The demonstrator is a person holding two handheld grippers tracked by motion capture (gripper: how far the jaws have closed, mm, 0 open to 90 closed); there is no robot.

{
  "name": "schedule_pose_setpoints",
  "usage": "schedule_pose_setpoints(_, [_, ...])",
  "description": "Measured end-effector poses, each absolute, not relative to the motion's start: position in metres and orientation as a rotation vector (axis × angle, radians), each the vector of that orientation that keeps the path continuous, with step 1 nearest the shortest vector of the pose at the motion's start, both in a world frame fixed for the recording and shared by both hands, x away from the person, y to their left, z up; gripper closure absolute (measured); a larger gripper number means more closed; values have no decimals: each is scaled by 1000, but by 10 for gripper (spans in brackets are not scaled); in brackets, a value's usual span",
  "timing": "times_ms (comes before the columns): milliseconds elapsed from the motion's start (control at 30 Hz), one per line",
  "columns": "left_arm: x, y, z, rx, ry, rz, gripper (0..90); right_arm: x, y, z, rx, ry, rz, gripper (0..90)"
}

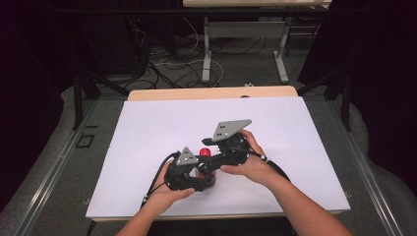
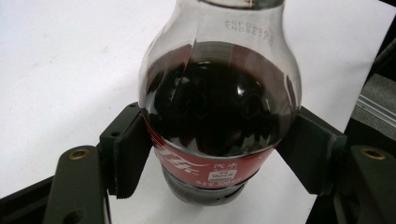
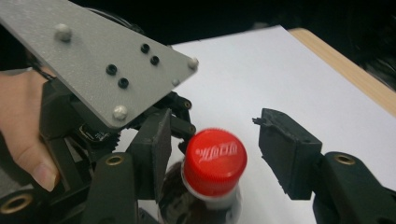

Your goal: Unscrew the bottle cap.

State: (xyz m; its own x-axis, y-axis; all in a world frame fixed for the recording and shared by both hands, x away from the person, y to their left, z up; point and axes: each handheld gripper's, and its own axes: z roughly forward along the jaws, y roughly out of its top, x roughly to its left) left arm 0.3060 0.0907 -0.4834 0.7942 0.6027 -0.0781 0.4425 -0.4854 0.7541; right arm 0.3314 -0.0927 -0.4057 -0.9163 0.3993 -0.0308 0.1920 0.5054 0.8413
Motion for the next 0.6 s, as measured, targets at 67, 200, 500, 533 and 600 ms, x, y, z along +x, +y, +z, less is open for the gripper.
schedule_pose_setpoints(67, [306,91,-483,2158,777,259,307,328,-91,-404,560,2515,1332,437])
schedule_pose_setpoints(200, [306,91,-482,2161,785,264,307,321,-86,-399,672,2491,1256,453])
schedule_pose_setpoints(500, [305,90,-483,2158,786,269,307,321,-80,-401,797,2476,1232,577])
schedule_pose_setpoints(533, [305,91,-483,2157,785,270,307,322,-81,-401,791,2489,1251,598])
schedule_pose_setpoints(600, [306,92,-482,2170,778,264,307,324,-82,-401,772,2513,1261,604])
